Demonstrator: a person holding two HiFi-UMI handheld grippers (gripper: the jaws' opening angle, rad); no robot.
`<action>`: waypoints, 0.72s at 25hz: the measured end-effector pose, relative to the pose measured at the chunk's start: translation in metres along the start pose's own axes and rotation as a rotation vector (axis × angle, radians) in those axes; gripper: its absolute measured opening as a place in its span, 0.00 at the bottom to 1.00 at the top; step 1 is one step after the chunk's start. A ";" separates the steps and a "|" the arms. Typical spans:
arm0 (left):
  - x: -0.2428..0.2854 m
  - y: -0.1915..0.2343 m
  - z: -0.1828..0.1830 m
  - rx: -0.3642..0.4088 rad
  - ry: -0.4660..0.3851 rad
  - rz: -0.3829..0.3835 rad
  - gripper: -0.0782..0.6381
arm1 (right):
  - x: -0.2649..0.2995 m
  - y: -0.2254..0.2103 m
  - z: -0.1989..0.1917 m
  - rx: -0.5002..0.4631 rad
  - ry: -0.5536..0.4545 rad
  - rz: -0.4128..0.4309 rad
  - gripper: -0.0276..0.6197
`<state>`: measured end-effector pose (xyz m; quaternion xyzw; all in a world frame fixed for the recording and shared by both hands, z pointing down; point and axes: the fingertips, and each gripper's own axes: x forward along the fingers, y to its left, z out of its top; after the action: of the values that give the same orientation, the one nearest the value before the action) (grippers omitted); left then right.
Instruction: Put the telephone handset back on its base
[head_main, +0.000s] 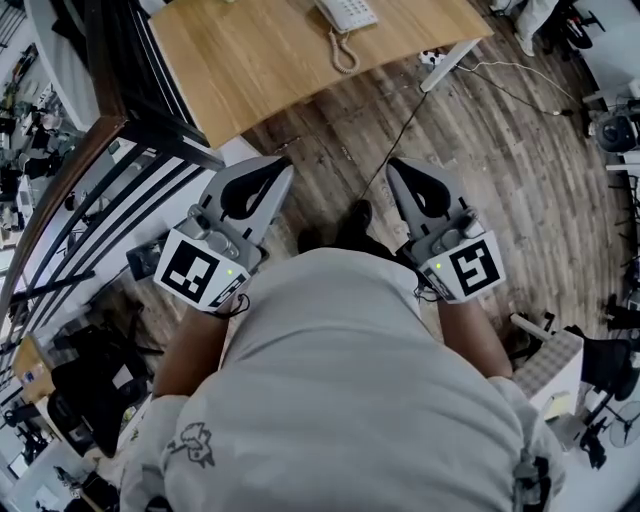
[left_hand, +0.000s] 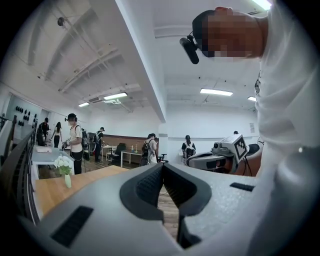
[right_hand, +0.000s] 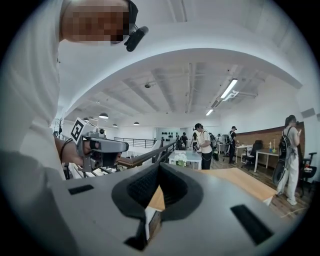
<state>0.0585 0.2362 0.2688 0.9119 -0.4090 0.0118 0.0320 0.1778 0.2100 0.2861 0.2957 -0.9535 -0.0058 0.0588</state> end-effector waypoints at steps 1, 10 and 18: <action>-0.005 -0.001 0.000 0.001 -0.001 0.000 0.12 | -0.001 0.005 0.002 -0.001 -0.003 -0.004 0.05; -0.041 0.005 0.004 -0.004 -0.031 0.010 0.12 | 0.001 0.036 0.012 -0.028 -0.011 -0.016 0.05; -0.057 0.008 0.004 -0.010 -0.050 0.007 0.12 | 0.002 0.052 0.013 -0.046 -0.003 -0.028 0.05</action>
<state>0.0141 0.2732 0.2630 0.9102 -0.4131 -0.0129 0.0261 0.1459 0.2513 0.2761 0.3076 -0.9489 -0.0291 0.0642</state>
